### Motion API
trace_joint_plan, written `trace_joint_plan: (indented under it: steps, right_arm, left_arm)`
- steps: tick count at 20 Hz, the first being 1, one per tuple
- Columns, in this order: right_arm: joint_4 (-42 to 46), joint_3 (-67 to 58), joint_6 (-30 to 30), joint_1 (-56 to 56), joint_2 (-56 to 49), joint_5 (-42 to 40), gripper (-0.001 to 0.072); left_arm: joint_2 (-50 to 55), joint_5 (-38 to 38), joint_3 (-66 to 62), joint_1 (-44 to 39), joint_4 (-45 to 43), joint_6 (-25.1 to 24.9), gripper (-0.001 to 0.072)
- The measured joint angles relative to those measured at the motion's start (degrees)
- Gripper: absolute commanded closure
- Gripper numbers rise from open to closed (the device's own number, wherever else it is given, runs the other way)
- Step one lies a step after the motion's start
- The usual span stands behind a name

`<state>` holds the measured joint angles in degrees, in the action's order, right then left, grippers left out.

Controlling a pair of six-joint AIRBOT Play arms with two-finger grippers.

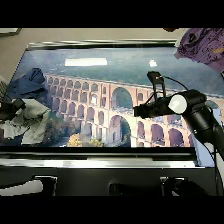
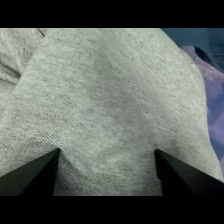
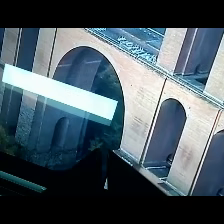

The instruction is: Fold the clothes and pants, and hang the long-sleeved shirts on hangers.

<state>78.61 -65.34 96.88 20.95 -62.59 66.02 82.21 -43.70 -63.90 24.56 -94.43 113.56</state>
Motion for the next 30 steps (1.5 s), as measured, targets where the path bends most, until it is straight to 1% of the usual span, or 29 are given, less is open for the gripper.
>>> trace_joint_plan:
  steps: [1,4,7,10,12,15,18,21,24,25,26,27,28,29,30]
  right_arm:
    - [0.00,0.00,0.02,0.00,0.00,0.00,0.0618]
    - [0.00,0.00,0.02,0.00,0.00,-0.04,0.0618]
    - [0.00,0.00,0.33,0.00,0.00,-0.04,0.0618]
    - [0.02,0.00,2.08,0.00,0.00,-0.04,0.0618]
    - [0.04,0.00,3.76,0.00,0.00,0.04,0.0618]
    - [0.50,0.00,6.12,0.00,0.31,1.38,0.0618]
    - [3.48,0.00,8.46,0.00,1.53,4.02,0.0618]
    - [9.57,0.00,12.17,0.00,4.00,7.76,0.0618]
    - [16.37,0.00,15.78,0.00,6.97,11.72,0.0617]
    - [18.40,0.00,16.72,0.00,7.96,13.09,0.0617]
    - [20.00,0.00,17.40,0.00,8.76,13.92,0.0616]
    - [21.31,0.00,17.99,0.00,9.46,14.67,0.0601]
    - [22.21,0.00,18.56,0.00,9.94,15.32,0.0489]
    - [23.02,-0.02,18.97,0.00,10.32,15.65,0.0417]
    - [23.50,-0.02,19.85,0.00,10.56,16.00,0.0417]
  left_arm:
    - [0.63,-0.07,0.02,0.00,0.83,-0.02,0.0690]
    - [1.18,-2.78,0.04,-0.35,5.18,-2.10,0.0696]
    - [-1.75,-6.45,0.07,-3.10,9.66,-4.20,0.0698]
    - [-7.89,-8.00,0.09,-9.46,15.37,-5.01,0.0698]
    - [-12.17,-8.00,0.04,-15.82,21.51,-5.25,0.0698]
    - [-16.59,-4.76,-0.46,-27.30,31.08,-5.42,0.0697]
    - [-17.59,1.66,-0.81,-38.71,37.57,-5.53,0.0696]
    - [-15.02,7.28,-0.92,-47.78,40.89,-5.55,0.0693]
    - [-9.07,10.75,-0.96,-54.16,45.05,-5.55,0.0691]
    - [-6.71,11.67,-0.96,-55.71,46.01,-5.55,0.0645]
    - [-4.28,12.50,-0.96,-57.02,46.97,-5.55,0.0443]
    - [-2.12,12.92,-0.96,-57.86,48.00,-5.55,0.0176]
    - [-0.26,12.92,-0.96,-58.23,48.96,-5.55,0.0021]
    - [0.87,12.94,-0.96,-58.18,49.79,-5.53,0.0020]
    - [1.55,12.44,-0.96,-57.55,50.49,-5.70,0.0020]
